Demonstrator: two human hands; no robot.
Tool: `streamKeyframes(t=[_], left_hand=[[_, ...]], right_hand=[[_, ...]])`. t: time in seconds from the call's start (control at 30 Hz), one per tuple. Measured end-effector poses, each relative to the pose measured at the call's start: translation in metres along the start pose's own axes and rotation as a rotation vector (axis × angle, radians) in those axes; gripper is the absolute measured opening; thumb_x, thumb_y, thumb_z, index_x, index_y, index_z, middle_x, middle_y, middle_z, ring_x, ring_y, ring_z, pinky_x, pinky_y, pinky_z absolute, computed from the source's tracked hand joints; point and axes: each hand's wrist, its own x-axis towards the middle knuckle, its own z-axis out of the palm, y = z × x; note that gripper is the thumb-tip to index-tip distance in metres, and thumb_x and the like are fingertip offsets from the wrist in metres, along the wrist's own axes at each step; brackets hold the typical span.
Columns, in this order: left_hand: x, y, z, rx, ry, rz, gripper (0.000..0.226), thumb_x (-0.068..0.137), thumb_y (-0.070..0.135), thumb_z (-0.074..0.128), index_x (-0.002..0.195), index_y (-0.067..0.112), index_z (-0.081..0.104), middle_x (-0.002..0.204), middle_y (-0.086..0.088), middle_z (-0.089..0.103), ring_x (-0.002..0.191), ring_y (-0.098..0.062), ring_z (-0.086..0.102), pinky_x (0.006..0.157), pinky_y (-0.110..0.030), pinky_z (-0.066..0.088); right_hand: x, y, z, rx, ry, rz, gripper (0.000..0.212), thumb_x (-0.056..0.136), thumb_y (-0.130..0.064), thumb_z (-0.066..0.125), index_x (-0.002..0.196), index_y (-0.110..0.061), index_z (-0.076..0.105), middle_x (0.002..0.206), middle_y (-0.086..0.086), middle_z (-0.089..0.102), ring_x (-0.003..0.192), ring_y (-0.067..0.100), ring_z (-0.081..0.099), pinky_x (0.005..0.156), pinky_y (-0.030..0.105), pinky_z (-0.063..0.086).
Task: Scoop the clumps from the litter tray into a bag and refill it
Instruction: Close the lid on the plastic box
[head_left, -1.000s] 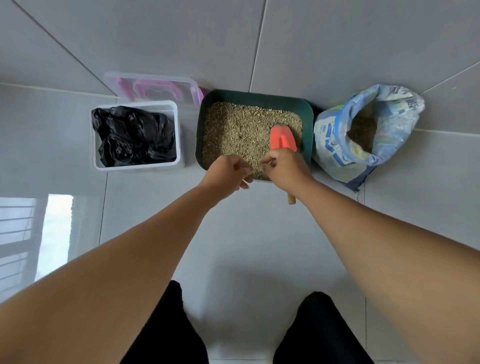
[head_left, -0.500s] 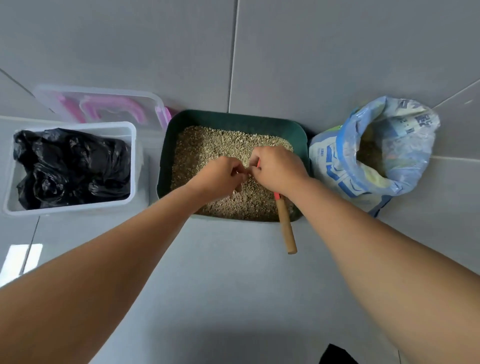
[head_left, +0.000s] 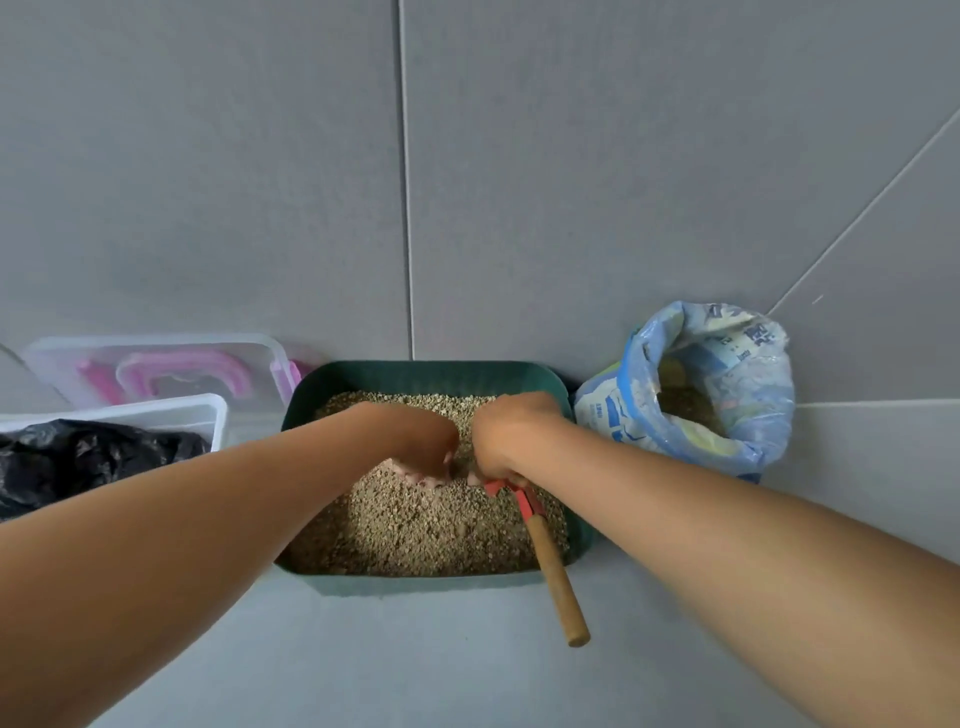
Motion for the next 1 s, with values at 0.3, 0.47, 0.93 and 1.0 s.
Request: streamKeyframes(t=[0.3,0.47,0.93,1.0], left_hand=[[-0.054,0.005,0.003,0.234,0.128,0.047,0.03,0.096,0.031,0.052,0.108,0.007,0.065,0.095,-0.004,0.071,0.083,-0.014,0.063,0.083,-0.026,0.048],[-0.078,-0.004,-0.011,0.307,0.149,0.024,0.033,0.097,0.031,0.052,0.108,0.003,0.065,0.093,-0.008,0.071,0.078,-0.015,0.063,0.081,-0.026,0.051],[-0.09,0.025,-0.043,0.25,0.358,0.02,0.034,0.095,0.032,0.052,0.112,0.005,0.064,0.105,-0.007,0.071,0.094,-0.017,0.068,0.085,-0.026,0.053],[-0.089,0.035,-0.042,0.21,0.362,0.041,0.033,0.096,0.031,0.051,0.111,0.004,0.064,0.101,-0.008,0.072,0.082,-0.015,0.066,0.074,-0.02,0.051]], right_hand=[[-0.029,-0.003,0.013,-0.106,-0.094,0.119,0.068,0.08,-0.048,0.075,0.136,-0.018,0.052,0.116,-0.002,0.064,0.102,0.019,0.065,0.067,0.029,0.048],[-0.034,-0.003,0.025,-0.127,-0.06,0.166,0.052,0.097,-0.011,0.047,0.148,-0.015,0.038,0.14,0.003,0.051,0.123,0.022,0.055,0.079,0.029,0.047],[-0.108,0.04,-0.051,0.183,0.092,0.271,0.026,0.091,-0.01,0.06,0.069,-0.001,0.051,0.065,0.004,0.062,0.065,0.017,0.056,0.054,0.025,0.045],[-0.12,0.057,-0.053,0.171,0.089,0.297,0.024,0.09,-0.009,0.057,0.067,-0.004,0.053,0.052,0.004,0.061,0.065,0.017,0.058,0.055,0.024,0.046]])
